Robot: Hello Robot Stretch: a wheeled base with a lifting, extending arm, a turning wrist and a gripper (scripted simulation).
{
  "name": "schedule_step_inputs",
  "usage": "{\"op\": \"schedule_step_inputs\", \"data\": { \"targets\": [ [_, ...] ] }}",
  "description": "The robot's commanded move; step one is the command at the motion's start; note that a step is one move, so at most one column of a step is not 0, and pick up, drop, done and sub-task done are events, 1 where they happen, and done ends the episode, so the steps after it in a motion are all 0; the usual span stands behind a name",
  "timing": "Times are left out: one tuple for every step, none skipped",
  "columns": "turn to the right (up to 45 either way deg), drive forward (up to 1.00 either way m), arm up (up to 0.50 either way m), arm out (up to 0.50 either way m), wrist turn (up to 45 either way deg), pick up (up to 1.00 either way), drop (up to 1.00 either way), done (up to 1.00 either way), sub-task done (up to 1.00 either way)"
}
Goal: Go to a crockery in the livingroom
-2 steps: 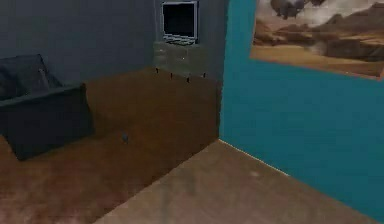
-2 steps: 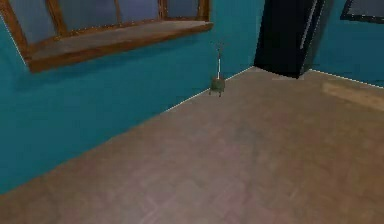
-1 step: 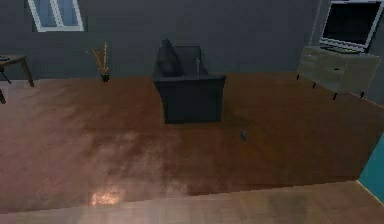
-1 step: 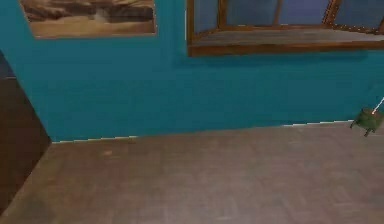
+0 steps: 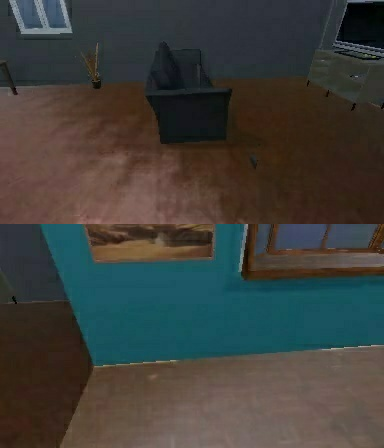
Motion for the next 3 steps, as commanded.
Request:
{"op": "schedule_step_inputs", "data": {
  "targets": [
    [-42.0,0.00,0.00,0.00,0.0,0.00,0.00,0.00,0.00],
    [0.0,1.00,0.00,0.00,0.0,0.00,0.00,0.00,0.00],
    [-21.0,0.00,0.00,0.00,0.0,0.00,0.00,0.00,0.00]
  ]
}}
